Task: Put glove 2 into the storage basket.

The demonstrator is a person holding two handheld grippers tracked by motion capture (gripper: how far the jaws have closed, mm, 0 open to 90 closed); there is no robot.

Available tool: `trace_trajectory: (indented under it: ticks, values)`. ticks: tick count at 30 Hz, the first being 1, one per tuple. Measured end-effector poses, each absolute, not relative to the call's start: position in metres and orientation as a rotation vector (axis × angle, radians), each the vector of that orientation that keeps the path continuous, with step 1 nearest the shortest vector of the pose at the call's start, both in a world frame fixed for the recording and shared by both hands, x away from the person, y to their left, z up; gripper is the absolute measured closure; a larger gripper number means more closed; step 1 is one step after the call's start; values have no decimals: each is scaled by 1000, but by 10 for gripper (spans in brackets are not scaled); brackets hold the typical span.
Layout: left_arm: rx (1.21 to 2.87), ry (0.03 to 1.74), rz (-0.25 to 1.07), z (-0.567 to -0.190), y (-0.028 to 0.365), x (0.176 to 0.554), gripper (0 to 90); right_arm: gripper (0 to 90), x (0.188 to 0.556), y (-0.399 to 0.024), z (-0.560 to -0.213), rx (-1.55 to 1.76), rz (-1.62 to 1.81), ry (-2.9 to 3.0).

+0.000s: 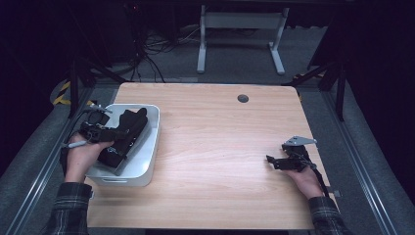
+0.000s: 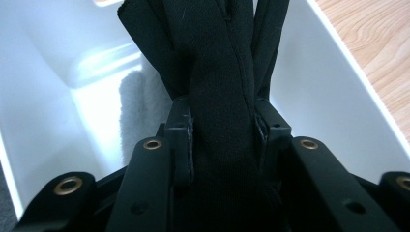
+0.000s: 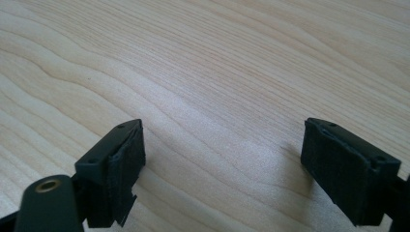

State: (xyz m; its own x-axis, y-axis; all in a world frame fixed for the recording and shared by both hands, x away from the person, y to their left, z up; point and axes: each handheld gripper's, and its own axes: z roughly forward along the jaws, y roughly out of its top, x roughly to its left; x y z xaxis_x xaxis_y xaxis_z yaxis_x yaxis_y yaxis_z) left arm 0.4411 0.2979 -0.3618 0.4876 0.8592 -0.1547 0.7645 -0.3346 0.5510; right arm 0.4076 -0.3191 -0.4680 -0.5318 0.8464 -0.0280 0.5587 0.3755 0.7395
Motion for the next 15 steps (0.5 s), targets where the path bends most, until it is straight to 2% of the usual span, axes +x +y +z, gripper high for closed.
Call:
trace_trajectory:
  ticks: [6, 10, 15]
  values:
    - [2178, 1356, 234, -373, 302, 447, 598, 165, 408, -319, -468, 1218, 968, 2236]
    - [2176, 1381, 284, -375, 302, 448, 423, 165, 408, -319, -468, 1218, 968, 2236]
    - [2139, 1375, 349, -368, 303, 445, 272, 165, 408, -319, -468, 1218, 968, 2236]
